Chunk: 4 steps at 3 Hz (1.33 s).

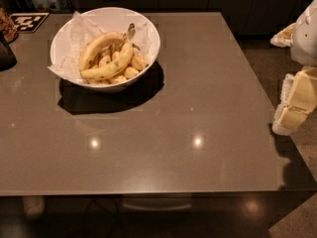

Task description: Pick banana from white bowl

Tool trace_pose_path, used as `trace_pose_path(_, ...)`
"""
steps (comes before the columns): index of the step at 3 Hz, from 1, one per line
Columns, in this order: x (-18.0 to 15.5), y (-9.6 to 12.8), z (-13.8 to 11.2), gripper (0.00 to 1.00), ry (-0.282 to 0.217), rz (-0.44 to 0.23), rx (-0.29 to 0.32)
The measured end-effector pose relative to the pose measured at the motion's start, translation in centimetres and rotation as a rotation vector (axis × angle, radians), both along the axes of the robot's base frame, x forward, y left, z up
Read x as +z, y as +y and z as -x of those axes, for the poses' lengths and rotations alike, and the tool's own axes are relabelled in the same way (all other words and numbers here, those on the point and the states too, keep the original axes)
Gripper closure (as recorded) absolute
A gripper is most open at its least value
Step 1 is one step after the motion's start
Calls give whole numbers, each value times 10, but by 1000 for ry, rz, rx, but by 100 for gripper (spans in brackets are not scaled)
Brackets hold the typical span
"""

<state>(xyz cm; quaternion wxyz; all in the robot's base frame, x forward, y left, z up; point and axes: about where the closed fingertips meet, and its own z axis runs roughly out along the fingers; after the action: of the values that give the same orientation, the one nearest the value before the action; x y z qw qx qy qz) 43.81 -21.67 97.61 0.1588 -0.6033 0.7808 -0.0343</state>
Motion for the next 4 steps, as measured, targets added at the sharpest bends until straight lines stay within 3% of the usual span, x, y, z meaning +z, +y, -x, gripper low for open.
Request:
trace_pose_path(1,1,0,0,0,-3,0,1)
trace_pose_path(2,9,27,-10,0,-19,55,66)
trace_pose_path(4,23,101,-53,0,-45,194,278)
